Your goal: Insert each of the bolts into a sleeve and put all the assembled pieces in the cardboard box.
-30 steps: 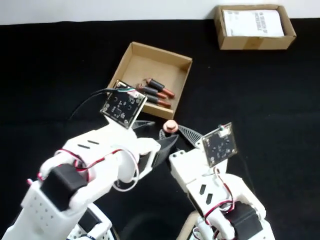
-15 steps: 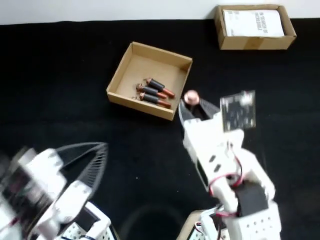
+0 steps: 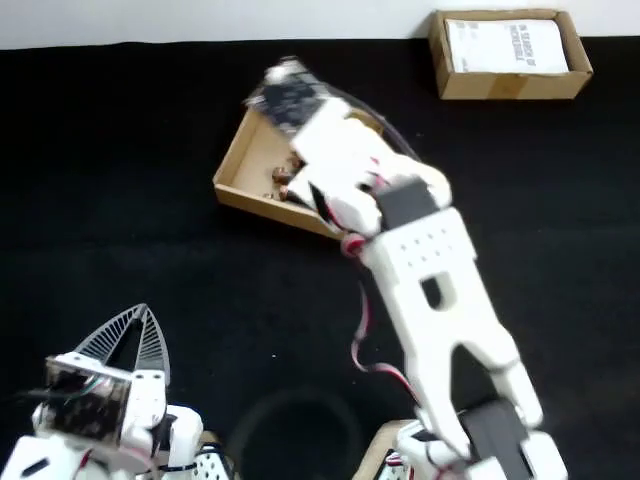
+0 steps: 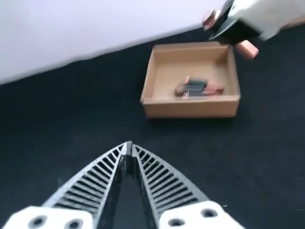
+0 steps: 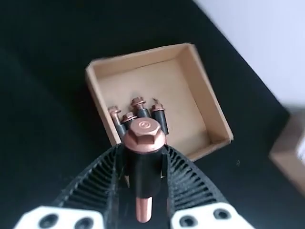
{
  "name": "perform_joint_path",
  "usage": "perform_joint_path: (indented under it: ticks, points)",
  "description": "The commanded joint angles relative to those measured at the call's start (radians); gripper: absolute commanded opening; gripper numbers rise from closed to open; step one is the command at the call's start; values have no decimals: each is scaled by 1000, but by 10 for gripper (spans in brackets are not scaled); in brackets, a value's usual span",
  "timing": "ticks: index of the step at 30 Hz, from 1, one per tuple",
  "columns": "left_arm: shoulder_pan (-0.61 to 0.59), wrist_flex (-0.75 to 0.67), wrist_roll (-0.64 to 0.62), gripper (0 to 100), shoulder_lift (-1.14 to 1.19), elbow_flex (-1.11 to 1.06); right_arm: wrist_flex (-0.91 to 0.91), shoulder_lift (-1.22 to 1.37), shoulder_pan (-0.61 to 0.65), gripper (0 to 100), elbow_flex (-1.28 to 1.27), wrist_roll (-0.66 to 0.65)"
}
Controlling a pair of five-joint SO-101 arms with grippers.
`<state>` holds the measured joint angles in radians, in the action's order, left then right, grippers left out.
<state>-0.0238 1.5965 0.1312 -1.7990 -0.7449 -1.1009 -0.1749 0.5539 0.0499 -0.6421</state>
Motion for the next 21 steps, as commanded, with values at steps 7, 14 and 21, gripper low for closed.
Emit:
perform_joint_path:
  ticks: [7,14,21]
  points:
    - [-237,-35,-2,8,-18,-236,-7,291,30,6,148,-353]
    - [-323,-41,-2,8,-18,-378,166,403,7,6,148,-442]
    - [-323,-89,2,8,-18,-432,298,504,-18,6,159,-440]
